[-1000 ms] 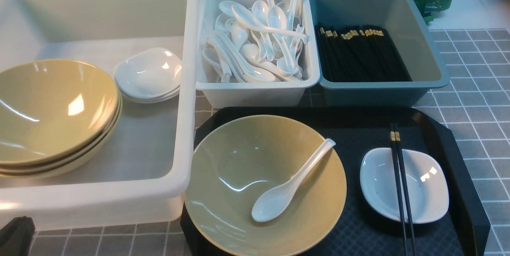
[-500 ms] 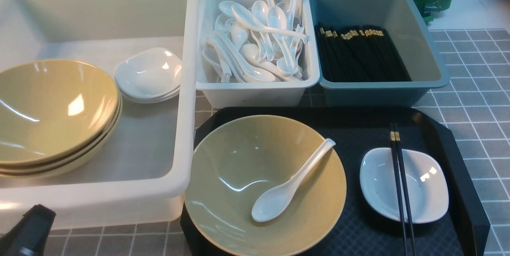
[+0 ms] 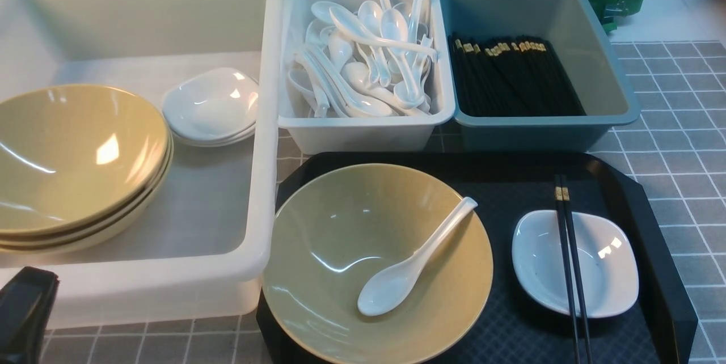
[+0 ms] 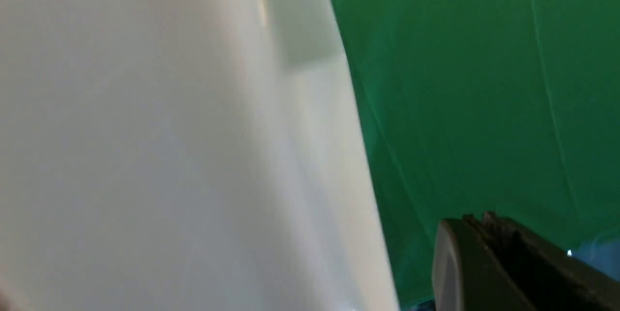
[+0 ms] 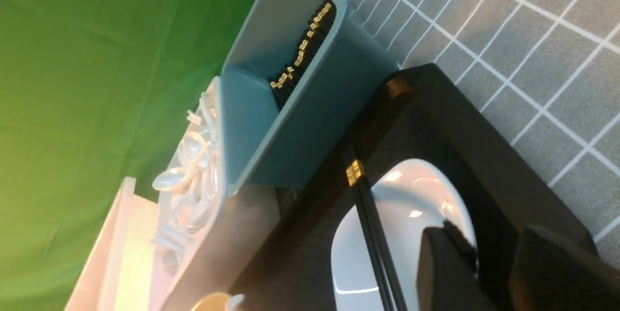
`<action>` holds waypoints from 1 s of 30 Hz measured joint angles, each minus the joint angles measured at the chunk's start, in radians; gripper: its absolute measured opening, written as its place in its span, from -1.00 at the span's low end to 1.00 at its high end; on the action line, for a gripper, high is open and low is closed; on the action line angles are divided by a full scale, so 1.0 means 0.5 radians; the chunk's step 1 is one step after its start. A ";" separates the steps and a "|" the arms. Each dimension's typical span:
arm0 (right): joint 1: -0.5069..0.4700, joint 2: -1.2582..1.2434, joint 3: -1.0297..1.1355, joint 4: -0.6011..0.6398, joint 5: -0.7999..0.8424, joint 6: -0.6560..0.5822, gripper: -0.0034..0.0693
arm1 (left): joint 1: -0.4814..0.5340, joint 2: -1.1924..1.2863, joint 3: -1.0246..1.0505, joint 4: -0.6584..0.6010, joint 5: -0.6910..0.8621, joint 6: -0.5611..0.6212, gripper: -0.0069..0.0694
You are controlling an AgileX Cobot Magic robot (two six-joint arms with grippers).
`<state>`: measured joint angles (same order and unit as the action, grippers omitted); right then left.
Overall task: On grey table put chopsticks spoon bowls plates into blue grey white boxes.
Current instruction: 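Move the grippers toward the tableware on the black tray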
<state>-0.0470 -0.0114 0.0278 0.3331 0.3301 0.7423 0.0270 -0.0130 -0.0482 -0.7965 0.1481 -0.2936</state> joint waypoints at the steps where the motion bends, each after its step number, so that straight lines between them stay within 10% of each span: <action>1: 0.010 0.000 0.000 0.020 0.009 -0.044 -0.25 | 0.000 0.000 -0.068 0.047 0.010 0.116 -0.85; 11: 0.199 0.304 -0.590 0.095 0.202 -1.199 -0.52 | 0.000 0.572 -0.923 0.839 0.759 0.776 -0.85; 19: 0.217 1.467 -1.588 0.006 1.204 -2.303 -0.81 | -0.028 1.621 -1.871 1.417 1.652 0.839 -0.85; 30: 0.549 2.275 -2.020 -0.212 1.668 -2.186 -0.81 | -1.076 2.433 -2.226 1.442 1.777 1.045 -0.85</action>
<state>0.2278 1.1258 -0.9823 0.2270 1.1642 -0.3510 -0.5109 1.2036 -1.1610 -0.0756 1.0366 0.2287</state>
